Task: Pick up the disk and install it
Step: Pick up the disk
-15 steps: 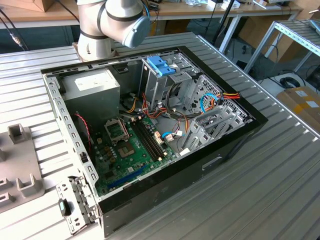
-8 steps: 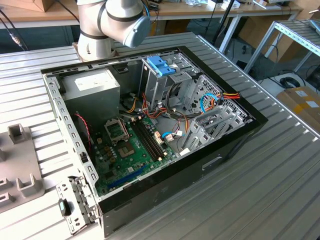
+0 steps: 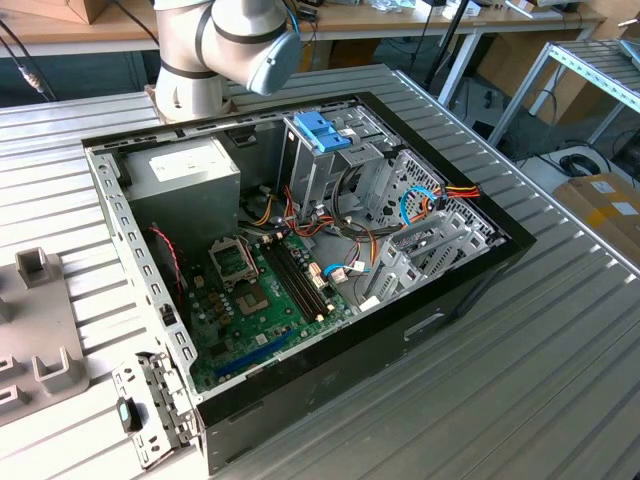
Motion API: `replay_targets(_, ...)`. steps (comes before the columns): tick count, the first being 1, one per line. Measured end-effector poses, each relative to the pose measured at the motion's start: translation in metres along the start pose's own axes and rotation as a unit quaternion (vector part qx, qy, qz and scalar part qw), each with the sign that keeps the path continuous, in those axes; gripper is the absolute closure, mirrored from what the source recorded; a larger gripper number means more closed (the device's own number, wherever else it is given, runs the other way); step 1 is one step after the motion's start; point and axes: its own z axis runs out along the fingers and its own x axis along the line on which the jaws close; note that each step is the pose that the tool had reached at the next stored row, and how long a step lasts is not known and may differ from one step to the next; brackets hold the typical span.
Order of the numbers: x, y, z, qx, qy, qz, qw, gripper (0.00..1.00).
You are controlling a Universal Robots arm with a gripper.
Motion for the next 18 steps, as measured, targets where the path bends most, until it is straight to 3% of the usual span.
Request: replay_targets(18,0.0153,-0.0003,-0.0002,0.0,0.0,0.0,1.0,0.63)
